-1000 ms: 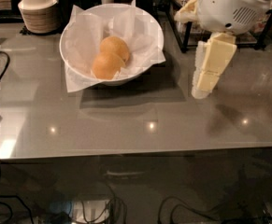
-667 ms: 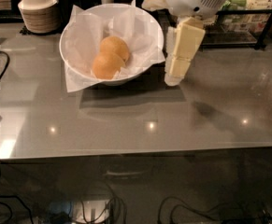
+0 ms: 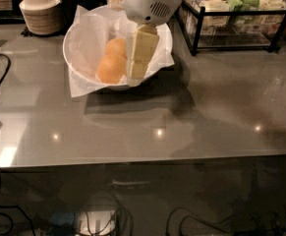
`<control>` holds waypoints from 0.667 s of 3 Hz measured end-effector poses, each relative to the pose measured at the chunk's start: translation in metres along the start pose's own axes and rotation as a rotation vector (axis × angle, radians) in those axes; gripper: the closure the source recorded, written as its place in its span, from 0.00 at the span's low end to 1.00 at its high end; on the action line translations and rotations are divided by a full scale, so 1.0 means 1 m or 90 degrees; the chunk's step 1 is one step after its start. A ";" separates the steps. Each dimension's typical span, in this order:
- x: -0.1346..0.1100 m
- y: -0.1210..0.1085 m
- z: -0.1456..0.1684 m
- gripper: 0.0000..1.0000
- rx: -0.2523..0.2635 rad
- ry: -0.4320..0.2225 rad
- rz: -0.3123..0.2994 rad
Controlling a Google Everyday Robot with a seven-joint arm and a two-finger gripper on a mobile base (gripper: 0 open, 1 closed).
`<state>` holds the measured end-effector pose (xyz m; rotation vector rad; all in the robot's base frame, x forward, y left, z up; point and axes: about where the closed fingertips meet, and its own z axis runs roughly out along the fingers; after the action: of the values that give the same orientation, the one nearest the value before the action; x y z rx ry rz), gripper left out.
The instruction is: Pick orange from white bowl
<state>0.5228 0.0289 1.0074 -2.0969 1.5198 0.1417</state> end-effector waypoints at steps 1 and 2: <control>-0.004 -0.016 0.045 0.00 -0.015 0.010 0.001; -0.007 -0.035 0.079 0.00 -0.032 0.039 0.004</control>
Offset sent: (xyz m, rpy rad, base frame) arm 0.0789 0.0803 -0.0763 -0.1417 0.0495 -0.0176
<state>0.5702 0.0804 0.9557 -2.1544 1.5737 0.1197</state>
